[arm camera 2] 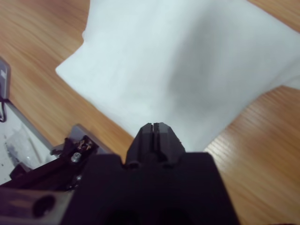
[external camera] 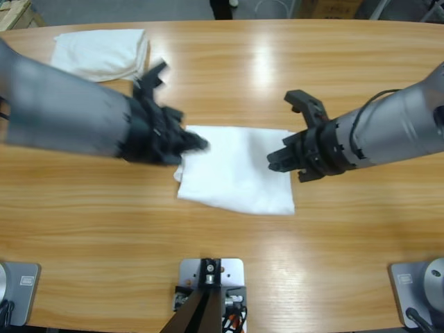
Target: Fold clothes
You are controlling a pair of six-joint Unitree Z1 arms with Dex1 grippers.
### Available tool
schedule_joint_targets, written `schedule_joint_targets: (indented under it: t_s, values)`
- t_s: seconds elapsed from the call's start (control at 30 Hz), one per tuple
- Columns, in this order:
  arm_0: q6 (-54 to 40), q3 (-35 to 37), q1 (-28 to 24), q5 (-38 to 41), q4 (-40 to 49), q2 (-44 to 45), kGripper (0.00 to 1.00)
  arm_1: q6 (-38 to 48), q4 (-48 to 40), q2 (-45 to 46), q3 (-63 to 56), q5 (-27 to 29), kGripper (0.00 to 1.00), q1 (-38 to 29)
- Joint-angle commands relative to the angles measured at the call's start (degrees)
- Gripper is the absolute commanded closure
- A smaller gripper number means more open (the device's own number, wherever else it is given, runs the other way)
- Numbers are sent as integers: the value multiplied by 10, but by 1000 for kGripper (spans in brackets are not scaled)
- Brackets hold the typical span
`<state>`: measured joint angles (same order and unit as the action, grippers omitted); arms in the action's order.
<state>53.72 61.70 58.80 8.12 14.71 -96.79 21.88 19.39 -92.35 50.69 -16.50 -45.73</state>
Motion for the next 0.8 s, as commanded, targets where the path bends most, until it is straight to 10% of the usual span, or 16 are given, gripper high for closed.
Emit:
schedule_joint_targets:
  t_s: [0.03, 0.8]
  values:
    - [20, -29, 41, -21, -19, -81, 1000, -40, -24, -88, 9, -43, 1000, 57]
    - [48, -112, 44, -22, -73, -174, 1000, -53, -77, -203, 19, -91, 1000, 136]
